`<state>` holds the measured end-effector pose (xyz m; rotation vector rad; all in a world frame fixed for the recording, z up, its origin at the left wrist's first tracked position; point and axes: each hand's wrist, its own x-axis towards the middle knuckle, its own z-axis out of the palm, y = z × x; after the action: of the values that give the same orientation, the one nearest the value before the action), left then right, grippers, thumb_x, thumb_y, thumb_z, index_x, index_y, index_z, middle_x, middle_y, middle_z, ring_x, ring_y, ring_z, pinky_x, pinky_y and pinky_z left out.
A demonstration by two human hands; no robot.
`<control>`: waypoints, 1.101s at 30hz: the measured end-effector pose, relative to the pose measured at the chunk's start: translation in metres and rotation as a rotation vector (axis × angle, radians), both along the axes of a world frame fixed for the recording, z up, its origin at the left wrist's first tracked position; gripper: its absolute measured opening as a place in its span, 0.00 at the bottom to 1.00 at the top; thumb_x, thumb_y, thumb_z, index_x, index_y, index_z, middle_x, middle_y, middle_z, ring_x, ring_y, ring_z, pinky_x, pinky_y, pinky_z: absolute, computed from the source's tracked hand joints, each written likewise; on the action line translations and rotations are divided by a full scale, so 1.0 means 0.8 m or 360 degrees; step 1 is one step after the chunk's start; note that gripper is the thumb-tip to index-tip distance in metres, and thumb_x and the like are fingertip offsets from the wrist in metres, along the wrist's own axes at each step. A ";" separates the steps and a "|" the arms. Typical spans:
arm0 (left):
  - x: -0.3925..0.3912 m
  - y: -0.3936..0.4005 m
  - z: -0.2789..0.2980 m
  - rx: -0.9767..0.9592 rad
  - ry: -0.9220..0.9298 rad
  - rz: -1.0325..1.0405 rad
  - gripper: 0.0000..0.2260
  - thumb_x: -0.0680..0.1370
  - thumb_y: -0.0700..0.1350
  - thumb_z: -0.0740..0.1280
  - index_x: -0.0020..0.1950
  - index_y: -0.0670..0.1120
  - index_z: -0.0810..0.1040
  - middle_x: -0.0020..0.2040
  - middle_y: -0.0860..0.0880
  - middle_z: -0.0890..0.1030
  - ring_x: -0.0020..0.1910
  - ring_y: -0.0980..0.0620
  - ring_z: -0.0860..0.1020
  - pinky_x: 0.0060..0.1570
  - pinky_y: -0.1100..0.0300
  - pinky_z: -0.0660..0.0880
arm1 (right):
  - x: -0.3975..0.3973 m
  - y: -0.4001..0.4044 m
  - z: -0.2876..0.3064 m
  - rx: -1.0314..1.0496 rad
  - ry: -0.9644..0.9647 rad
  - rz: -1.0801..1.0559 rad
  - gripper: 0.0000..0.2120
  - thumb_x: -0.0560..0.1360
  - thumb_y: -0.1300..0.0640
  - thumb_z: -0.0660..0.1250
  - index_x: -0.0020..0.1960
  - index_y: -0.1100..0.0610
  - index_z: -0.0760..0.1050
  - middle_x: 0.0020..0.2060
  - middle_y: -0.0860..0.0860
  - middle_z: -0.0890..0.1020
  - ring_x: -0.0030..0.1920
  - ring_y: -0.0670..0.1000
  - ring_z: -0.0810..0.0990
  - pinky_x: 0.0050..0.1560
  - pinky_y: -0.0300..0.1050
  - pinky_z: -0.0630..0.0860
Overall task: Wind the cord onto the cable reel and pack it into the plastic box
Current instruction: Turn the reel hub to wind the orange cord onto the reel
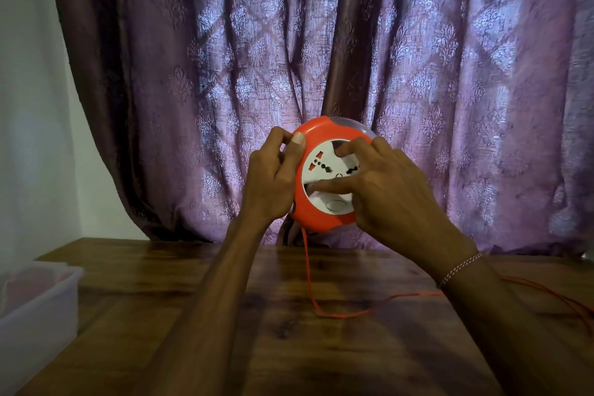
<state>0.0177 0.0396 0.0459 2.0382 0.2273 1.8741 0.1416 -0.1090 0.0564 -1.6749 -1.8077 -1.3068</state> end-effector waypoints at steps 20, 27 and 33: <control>-0.002 -0.001 0.001 -0.0038 -0.0029 -0.0009 0.13 0.83 0.59 0.58 0.41 0.55 0.69 0.29 0.48 0.75 0.26 0.53 0.70 0.27 0.46 0.67 | 0.013 0.004 0.004 0.0186 0.0033 0.0392 0.17 0.70 0.62 0.63 0.53 0.49 0.83 0.57 0.52 0.79 0.53 0.57 0.72 0.44 0.50 0.74; -0.002 0.000 0.000 -0.0040 -0.0012 -0.0022 0.14 0.83 0.59 0.58 0.43 0.52 0.70 0.32 0.42 0.77 0.26 0.48 0.72 0.26 0.46 0.67 | 0.007 0.004 0.000 -0.0080 -0.0040 0.0131 0.23 0.70 0.56 0.59 0.58 0.39 0.81 0.68 0.53 0.73 0.62 0.59 0.69 0.52 0.55 0.74; -0.001 0.001 0.000 -0.0015 0.0020 0.0026 0.15 0.83 0.60 0.58 0.44 0.50 0.71 0.33 0.46 0.78 0.25 0.54 0.72 0.27 0.49 0.68 | 0.008 0.001 0.000 0.0006 -0.0104 0.0021 0.25 0.70 0.53 0.53 0.60 0.35 0.78 0.62 0.52 0.74 0.58 0.58 0.71 0.46 0.54 0.74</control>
<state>0.0170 0.0405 0.0456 2.0485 0.2560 1.8671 0.1481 -0.1079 0.0565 -1.6334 -1.8484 -1.3735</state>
